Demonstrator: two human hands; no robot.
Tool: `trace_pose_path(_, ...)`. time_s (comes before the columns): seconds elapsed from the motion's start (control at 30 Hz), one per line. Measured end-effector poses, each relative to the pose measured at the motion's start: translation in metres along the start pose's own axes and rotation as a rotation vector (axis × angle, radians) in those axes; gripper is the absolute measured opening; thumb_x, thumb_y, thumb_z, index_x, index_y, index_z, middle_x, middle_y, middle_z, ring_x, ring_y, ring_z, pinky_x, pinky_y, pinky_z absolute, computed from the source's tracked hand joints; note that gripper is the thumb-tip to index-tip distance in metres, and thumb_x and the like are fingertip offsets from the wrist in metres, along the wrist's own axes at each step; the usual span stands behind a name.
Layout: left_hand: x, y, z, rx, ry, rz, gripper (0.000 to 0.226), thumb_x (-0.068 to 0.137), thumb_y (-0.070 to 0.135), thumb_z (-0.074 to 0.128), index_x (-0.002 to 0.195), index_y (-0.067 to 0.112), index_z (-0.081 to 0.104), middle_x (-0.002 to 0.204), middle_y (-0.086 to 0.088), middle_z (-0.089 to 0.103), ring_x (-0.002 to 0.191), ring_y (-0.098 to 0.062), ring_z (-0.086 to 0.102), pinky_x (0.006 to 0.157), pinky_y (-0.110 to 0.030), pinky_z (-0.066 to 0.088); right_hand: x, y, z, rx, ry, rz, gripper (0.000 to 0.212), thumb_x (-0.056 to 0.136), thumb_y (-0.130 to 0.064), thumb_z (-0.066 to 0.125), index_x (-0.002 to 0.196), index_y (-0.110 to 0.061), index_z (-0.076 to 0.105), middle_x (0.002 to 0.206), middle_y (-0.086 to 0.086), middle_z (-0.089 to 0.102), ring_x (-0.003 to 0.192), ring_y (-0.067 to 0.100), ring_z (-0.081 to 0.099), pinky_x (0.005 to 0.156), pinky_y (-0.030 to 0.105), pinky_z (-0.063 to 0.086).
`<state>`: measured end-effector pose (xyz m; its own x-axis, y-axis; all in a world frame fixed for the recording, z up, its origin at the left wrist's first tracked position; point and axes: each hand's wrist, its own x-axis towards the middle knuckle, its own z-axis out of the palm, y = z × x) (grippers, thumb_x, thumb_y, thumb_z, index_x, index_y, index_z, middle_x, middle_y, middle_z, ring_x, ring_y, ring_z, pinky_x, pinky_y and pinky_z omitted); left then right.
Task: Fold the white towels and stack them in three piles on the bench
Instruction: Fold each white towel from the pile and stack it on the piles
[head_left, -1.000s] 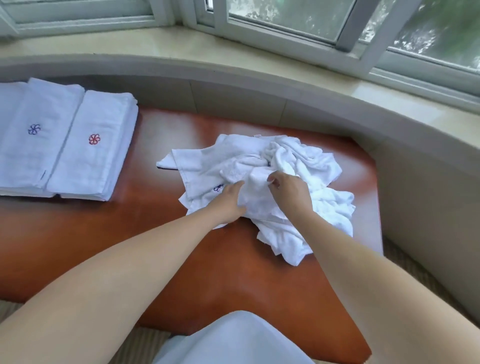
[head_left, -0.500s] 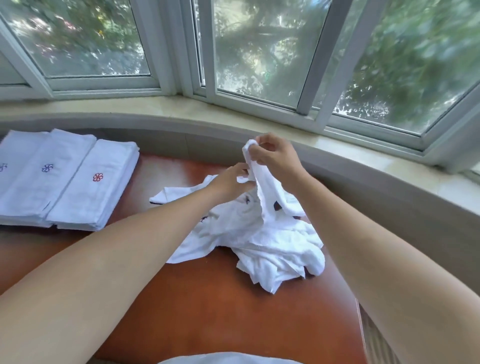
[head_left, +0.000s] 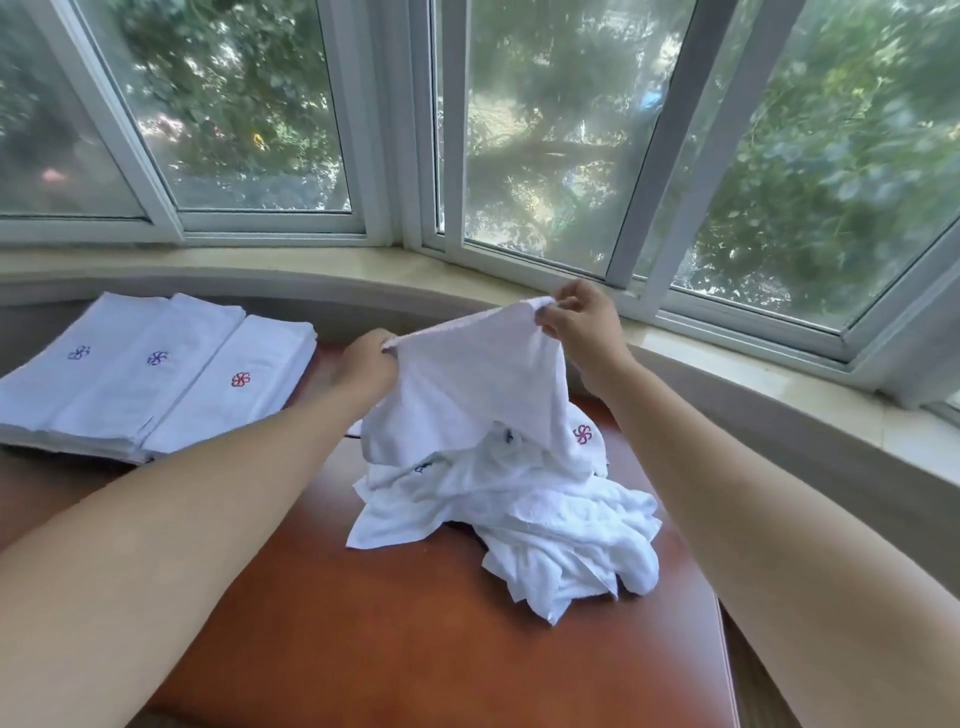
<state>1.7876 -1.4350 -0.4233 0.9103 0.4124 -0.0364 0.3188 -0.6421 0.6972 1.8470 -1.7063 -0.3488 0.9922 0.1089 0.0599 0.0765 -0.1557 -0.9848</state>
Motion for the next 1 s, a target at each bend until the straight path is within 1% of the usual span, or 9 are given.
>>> trace_pose_path(0.1,0.005,-0.003,-0.046,-0.031,0.167,0.031,0.028,0.098,0.015,0.042,0.105,0.026,0.067,0.113,0.003,0.069,0.101,-0.026,0.06,0.078,-0.031,0.042,-0.007,0.017,0.007,-0.126,-0.034,0.061,0.018,0.085,-0.007,0.074,0.088,-0.019,0.061,0.077,0.002,0.065,0.069,0.018,0.059,0.067,0.032,0.047)
trace_pose_path(0.2,0.009,0.013,-0.085,-0.089,0.331,0.082,0.036,0.099,0.01,0.042,0.126,0.017,0.066,0.129,-0.006,0.067,0.117,-0.03,0.059,0.087,-0.03,0.043,-0.005,0.001,0.029,-0.114,-0.041,0.006,0.016,0.086,-0.011,0.071,0.088,-0.023,0.061,0.078,-0.001,0.066,0.067,0.016,0.059,0.058,0.025,0.044)
trace_pose_path(0.3,0.006,0.027,-0.122,-0.223,0.517,0.135,0.038,0.098,0.009,0.041,0.127,0.017,0.064,0.126,-0.004,0.067,0.111,-0.025,0.06,0.085,-0.03,0.044,-0.001,-0.03,0.053,-0.013,-0.056,-0.122,0.015,0.087,-0.009,0.066,0.089,-0.022,0.059,0.072,-0.004,0.055,0.062,0.013,0.049,0.056,0.024,0.039)
trace_pose_path(0.43,-0.006,0.012,-0.148,-0.284,0.592,0.126,0.034,0.099,0.013,0.042,0.124,0.018,0.064,0.118,0.001,0.067,0.1,-0.017,0.056,0.08,-0.028,0.042,-0.005,-0.039,0.086,-0.014,-0.156,-0.12,0.015,0.095,-0.012,0.06,0.094,-0.024,0.051,0.099,0.006,0.055,0.072,0.015,0.058,0.06,0.026,0.047)
trace_pose_path(0.5,-0.014,-0.018,-0.148,-0.209,0.495,0.057,0.029,0.1,0.018,0.045,0.121,0.019,0.065,0.111,0.001,0.066,0.095,-0.02,0.057,0.076,-0.029,0.041,-0.015,-0.022,0.1,0.067,-0.343,0.063,0.006,0.104,-0.017,0.054,0.105,-0.018,0.047,0.103,0.006,0.061,0.069,0.013,0.071,0.054,0.024,0.053)
trace_pose_path(0.57,-0.026,-0.056,-0.143,-0.123,0.369,-0.01,0.023,0.102,0.023,0.049,0.117,0.021,0.066,0.105,0.003,0.065,0.09,-0.02,0.057,0.069,-0.029,0.04,-0.026,0.002,0.108,0.073,-0.511,0.225,0.015,0.107,-0.02,0.051,0.115,-0.007,0.05,0.103,0.013,0.067,0.068,0.016,0.075,0.054,0.024,0.056)
trace_pose_path(0.77,-0.077,-0.154,-0.12,0.171,-0.244,-0.097,0.01,0.094,0.034,0.069,0.085,0.032,0.072,0.095,0.011,0.069,0.091,-0.011,0.06,0.072,-0.023,0.042,-0.063,0.076,0.115,-0.219,-0.768,0.586,0.006,0.096,-0.012,0.061,0.093,-0.013,0.055,0.086,0.008,0.058,0.068,0.018,0.068,0.069,0.028,0.057)
trace_pose_path(0.9,-0.102,-0.189,-0.117,0.393,-0.634,-0.183,0.014,0.072,0.058,0.07,0.074,0.045,0.069,0.075,0.017,0.063,0.074,-0.008,0.058,0.066,-0.028,0.045,-0.09,0.099,0.123,-0.517,-0.984,0.874,0.037,0.081,-0.029,0.086,0.105,-0.012,0.063,0.076,0.004,0.057,0.059,0.014,0.057,0.06,0.022,0.053)
trace_pose_path(1.0,-0.104,-0.196,-0.131,0.478,-0.826,-0.262,0.032,0.056,0.066,0.077,0.082,0.055,0.063,0.099,0.018,0.067,0.094,-0.012,0.063,0.075,-0.03,0.049,-0.109,0.098,0.147,-0.763,-1.145,0.943,0.029,0.086,-0.01,0.08,0.096,-0.012,0.054,0.061,0.001,0.044,0.047,0.011,0.043,0.055,0.019,0.041)
